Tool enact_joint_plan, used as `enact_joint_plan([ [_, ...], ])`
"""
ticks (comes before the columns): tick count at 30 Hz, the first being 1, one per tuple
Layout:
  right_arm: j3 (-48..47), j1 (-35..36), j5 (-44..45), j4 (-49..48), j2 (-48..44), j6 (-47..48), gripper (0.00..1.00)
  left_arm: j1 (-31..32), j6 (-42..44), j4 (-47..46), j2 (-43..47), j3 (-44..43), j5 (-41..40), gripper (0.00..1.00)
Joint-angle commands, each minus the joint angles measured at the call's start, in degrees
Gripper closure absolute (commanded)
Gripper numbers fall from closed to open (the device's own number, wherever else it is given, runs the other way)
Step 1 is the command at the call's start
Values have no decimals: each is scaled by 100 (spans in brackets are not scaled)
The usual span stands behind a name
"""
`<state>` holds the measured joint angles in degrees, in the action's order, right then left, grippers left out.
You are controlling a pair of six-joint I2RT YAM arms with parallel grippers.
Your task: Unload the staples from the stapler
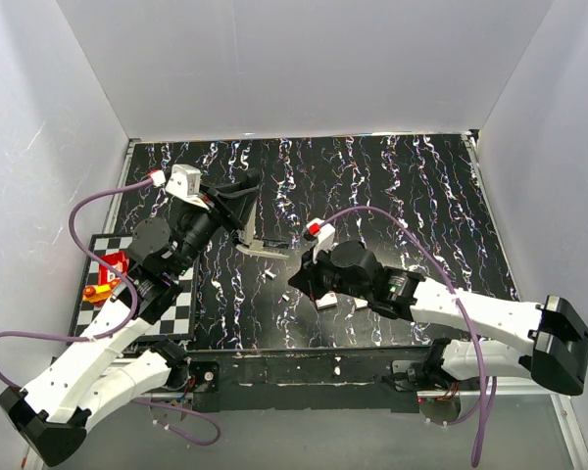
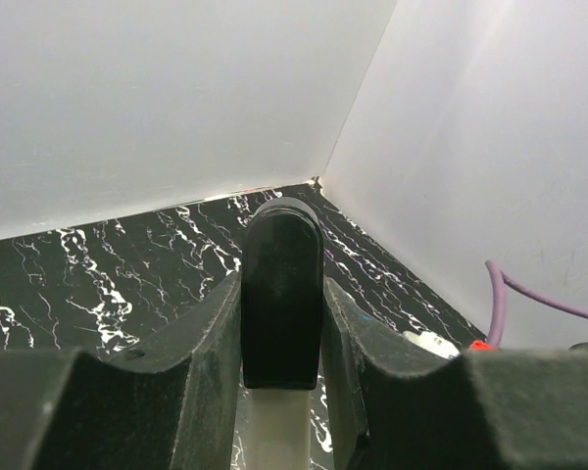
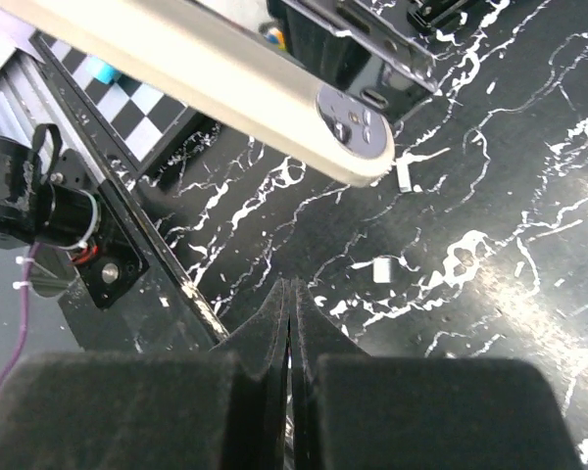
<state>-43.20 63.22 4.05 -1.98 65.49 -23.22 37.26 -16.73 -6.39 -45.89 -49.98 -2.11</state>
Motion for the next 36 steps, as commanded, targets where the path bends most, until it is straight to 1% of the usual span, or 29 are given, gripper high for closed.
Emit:
enact_joint_plan([
  [1,57,94,-116,-909,156,-630,99,10,-164,-319,229,-215,-26,100],
  [7,-4,138,297,-1217,534,-1096,99,10,-269,-257,387,-100,-35,100],
  [10,-66,138,569,-1252,631,-1149,99,10,-313,-196,493,-56,-44,100],
  [15,-110,129,1289,-1156,491,-1062,99,10,-331,-29,634,-47,-9,100],
  [19,-189,138,1642,-1103,333,-834,99,19,-383,85,704,-74,96,100],
  [22,-259,138,1643,-1129,245,-693,99,10,-436,147,748,-65,176,100],
  [26,-373,138,1432,-1148,157,-648,99,19,-454,208,801,-47,202,100],
  [31,-619,138,1440,-384,113,-569,99,19,-401,279,845,-65,167,100],
  [36,-558,138,1406,188,51,-517,99,19,-331,314,854,-118,141,100],
])
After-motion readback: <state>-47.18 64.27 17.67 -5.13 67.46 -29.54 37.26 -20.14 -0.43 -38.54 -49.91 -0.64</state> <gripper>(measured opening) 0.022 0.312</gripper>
